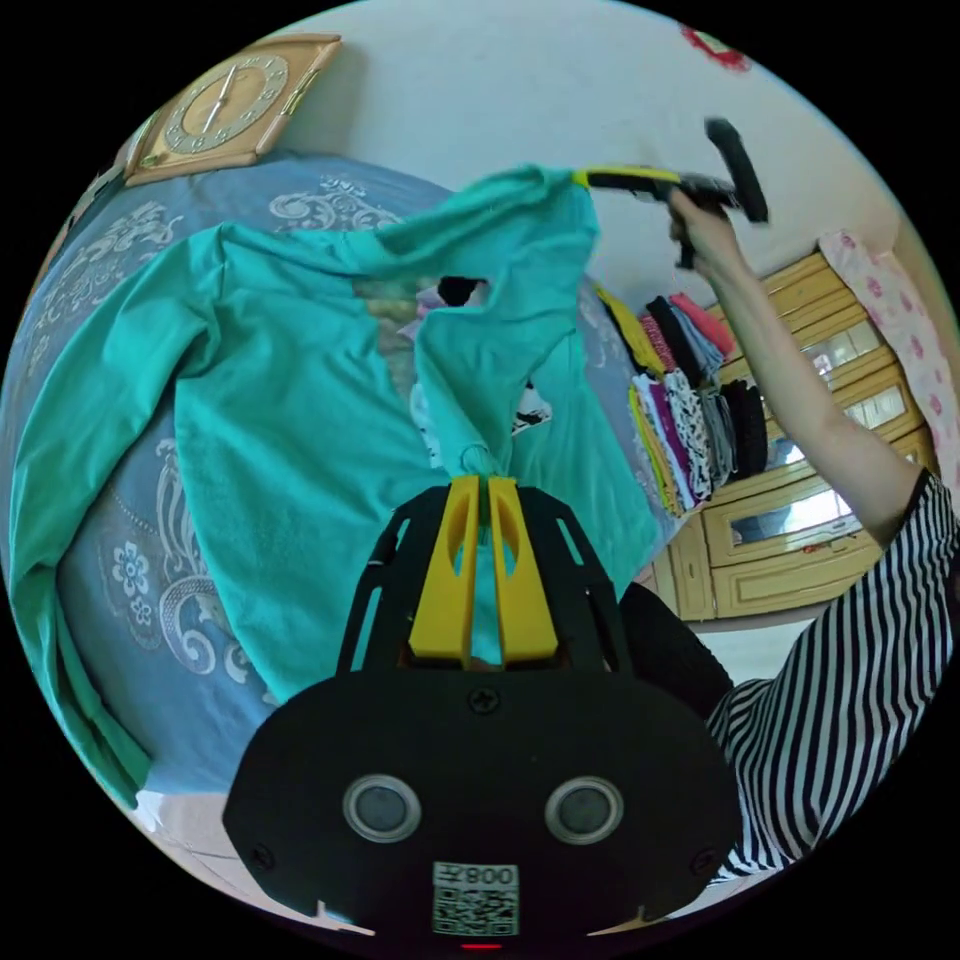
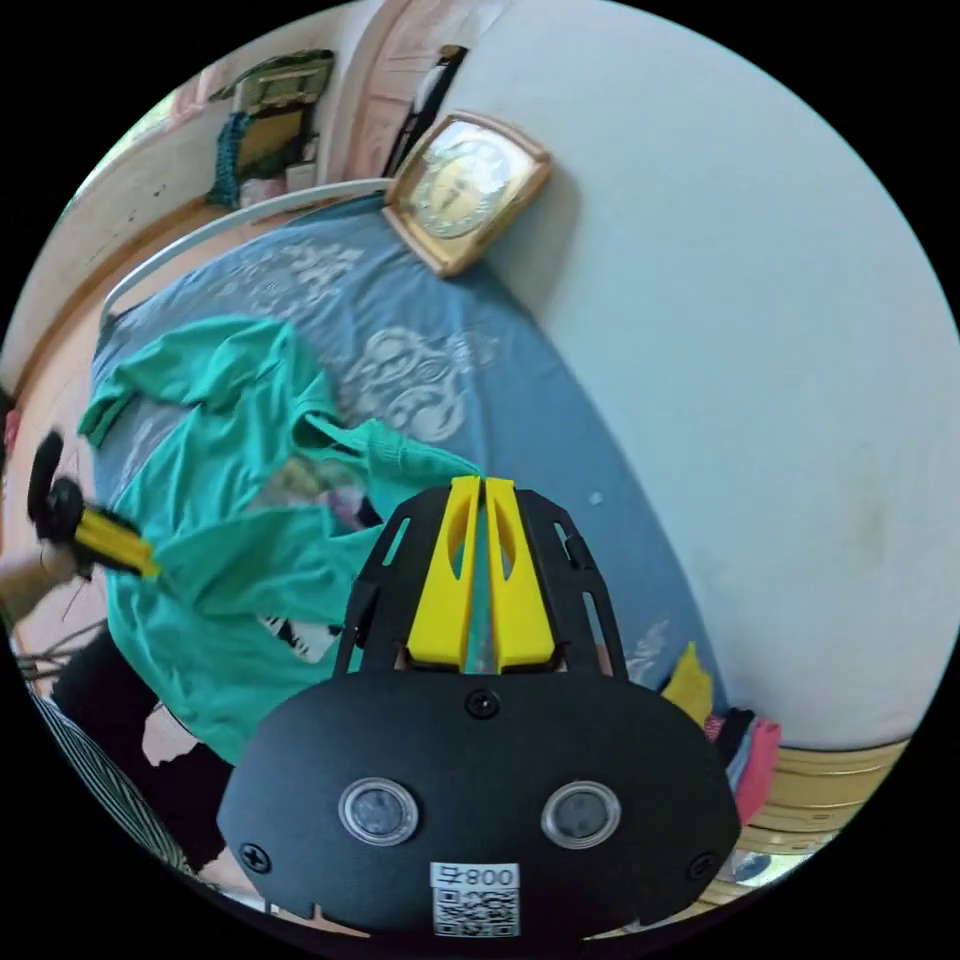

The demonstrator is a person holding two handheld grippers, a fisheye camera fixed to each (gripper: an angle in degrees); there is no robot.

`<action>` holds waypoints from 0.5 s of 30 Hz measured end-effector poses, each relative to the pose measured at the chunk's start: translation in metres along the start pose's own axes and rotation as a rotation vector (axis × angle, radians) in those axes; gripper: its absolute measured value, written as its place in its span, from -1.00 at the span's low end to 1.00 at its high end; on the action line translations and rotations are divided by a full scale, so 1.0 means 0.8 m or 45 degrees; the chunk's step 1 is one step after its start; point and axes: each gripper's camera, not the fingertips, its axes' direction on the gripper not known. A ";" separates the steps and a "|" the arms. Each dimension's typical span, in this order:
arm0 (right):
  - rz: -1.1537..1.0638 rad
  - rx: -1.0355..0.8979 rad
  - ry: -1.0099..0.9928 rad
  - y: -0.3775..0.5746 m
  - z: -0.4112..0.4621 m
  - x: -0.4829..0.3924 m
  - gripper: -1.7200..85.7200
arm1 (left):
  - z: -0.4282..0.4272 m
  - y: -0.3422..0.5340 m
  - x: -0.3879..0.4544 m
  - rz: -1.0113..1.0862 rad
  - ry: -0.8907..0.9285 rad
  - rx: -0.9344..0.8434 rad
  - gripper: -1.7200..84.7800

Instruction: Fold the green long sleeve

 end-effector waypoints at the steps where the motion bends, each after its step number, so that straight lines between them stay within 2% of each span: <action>1: 0.070 -0.055 0.016 -0.025 0.009 0.024 -0.90 | 0.009 -0.007 -0.009 0.003 0.037 0.012 -0.92; 3: 0.167 -0.142 -0.024 -0.037 0.031 0.043 -0.86 | 0.026 -0.016 -0.023 0.000 0.102 0.020 -0.92; 6: 0.242 -0.055 -0.272 0.008 0.058 0.034 -0.80 | 0.056 -0.026 -0.048 -0.014 0.169 0.042 -0.92; 10: 0.141 0.113 -0.820 0.145 0.099 -0.071 -0.79 | 0.094 -0.028 -0.086 -0.083 0.305 0.106 -0.92; 15: 0.091 0.148 -1.128 0.229 0.138 -0.189 -0.75 | 0.132 -0.025 -0.128 -0.217 0.438 0.198 -0.93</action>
